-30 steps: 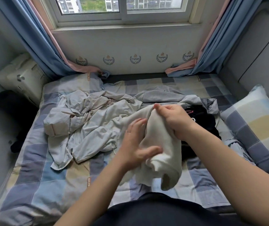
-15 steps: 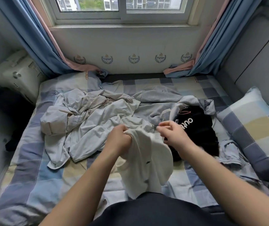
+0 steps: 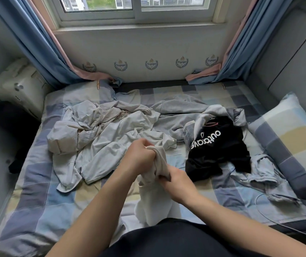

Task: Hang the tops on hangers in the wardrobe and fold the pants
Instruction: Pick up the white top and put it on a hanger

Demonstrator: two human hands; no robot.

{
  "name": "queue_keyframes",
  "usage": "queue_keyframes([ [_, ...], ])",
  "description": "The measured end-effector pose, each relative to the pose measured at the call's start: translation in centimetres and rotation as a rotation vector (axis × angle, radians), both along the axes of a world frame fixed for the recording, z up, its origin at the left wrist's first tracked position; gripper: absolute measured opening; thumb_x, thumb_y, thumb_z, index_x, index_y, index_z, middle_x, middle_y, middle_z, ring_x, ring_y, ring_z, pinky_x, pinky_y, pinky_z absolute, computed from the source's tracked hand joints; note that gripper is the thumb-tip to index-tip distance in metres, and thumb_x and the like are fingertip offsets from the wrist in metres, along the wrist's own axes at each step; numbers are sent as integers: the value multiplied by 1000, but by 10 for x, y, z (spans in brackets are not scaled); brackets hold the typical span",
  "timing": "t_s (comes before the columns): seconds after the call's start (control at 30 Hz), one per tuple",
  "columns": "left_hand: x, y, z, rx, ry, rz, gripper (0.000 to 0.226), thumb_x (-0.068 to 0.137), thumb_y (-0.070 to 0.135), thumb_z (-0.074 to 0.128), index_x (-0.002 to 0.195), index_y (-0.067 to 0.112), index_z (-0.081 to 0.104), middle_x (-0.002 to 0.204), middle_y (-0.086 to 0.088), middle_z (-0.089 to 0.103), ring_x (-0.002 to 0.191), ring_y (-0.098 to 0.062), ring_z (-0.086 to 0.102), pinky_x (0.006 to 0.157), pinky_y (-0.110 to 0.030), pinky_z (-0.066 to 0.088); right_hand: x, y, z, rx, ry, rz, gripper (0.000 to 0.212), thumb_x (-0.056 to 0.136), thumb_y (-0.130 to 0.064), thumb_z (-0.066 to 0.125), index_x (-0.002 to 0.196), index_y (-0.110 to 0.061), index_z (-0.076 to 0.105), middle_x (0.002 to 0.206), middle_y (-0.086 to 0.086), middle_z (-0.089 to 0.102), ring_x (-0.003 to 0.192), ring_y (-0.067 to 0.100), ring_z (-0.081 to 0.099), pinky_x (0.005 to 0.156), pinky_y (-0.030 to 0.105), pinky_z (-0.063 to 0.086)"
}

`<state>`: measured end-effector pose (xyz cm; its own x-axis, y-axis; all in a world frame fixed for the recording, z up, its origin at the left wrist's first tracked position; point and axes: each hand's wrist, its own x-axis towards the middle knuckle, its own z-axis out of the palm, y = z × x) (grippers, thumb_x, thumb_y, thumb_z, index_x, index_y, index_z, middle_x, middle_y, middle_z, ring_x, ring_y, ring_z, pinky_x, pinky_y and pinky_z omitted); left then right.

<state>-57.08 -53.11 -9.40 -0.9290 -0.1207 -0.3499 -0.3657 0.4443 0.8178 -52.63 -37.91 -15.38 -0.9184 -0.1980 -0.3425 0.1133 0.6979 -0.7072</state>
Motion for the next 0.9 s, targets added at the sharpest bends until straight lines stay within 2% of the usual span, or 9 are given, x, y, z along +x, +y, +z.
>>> queue_keyframes([
  [0.1,-1,-13,0,8,17,11,18,69,11,58,77,23,68,70,6,69,69,-9,62,58,-23,43,-11,15,-5,-29,73,-68,5,92,-17,57,92,-15,62,87,4,68,88,26,60,73,36,45],
  [0.2,-1,-31,-3,-60,93,23,14,75,10,71,74,24,70,58,11,65,57,-6,59,57,-23,45,-28,34,5,-179,106,-137,17,92,-2,54,80,-12,60,72,-3,57,74,17,51,66,31,37],
  [0.27,-1,-40,-3,-138,171,34,13,77,14,75,72,25,69,56,11,63,53,-2,55,54,-20,42,-39,44,20,-395,37,-148,18,96,0,54,86,-9,65,75,1,59,75,12,50,67,31,39],
  [0.37,0,-39,-4,-235,308,38,7,83,20,74,80,26,71,67,9,67,69,-11,62,64,-29,46,-50,53,44,-774,-165,-175,19,94,-23,64,97,-6,72,87,11,70,78,19,63,68,29,52],
  [0.5,-2,-21,-5,-131,415,-30,9,98,17,60,90,15,65,73,10,60,74,-16,55,71,-34,43,-59,70,63,-900,-331,-100,42,82,-31,79,116,-7,72,110,24,71,93,33,70,79,38,59],
  [0.57,-3,-15,-6,-16,388,-39,28,103,18,52,79,6,56,68,6,52,68,-14,48,70,-37,39,-64,77,66,-777,-245,-95,41,69,-22,85,106,-8,72,98,16,73,86,23,70,73,32,58],
  [0.67,-2,-10,-6,207,335,-25,51,104,29,53,70,-7,41,68,-6,38,65,-18,36,65,-37,31,-71,88,60,-301,108,-155,20,69,-15,73,85,-15,62,71,-3,62,63,3,53,61,21,43],
  [0.77,-1,-7,1,454,228,-15,62,94,48,65,74,-8,48,76,-8,41,70,-24,34,65,-40,29,-66,97,40,-37,244,-40,13,80,-7,61,78,-19,59,66,-4,58,60,9,50,61,28,42],
  [0.9,-1,-1,5,506,167,-22,43,76,48,79,59,21,50,60,1,41,53,-12,35,53,-30,29,-57,105,6,294,193,-35,18,81,-7,57,70,-22,57,78,4,66,81,27,59,70,35,46],
])
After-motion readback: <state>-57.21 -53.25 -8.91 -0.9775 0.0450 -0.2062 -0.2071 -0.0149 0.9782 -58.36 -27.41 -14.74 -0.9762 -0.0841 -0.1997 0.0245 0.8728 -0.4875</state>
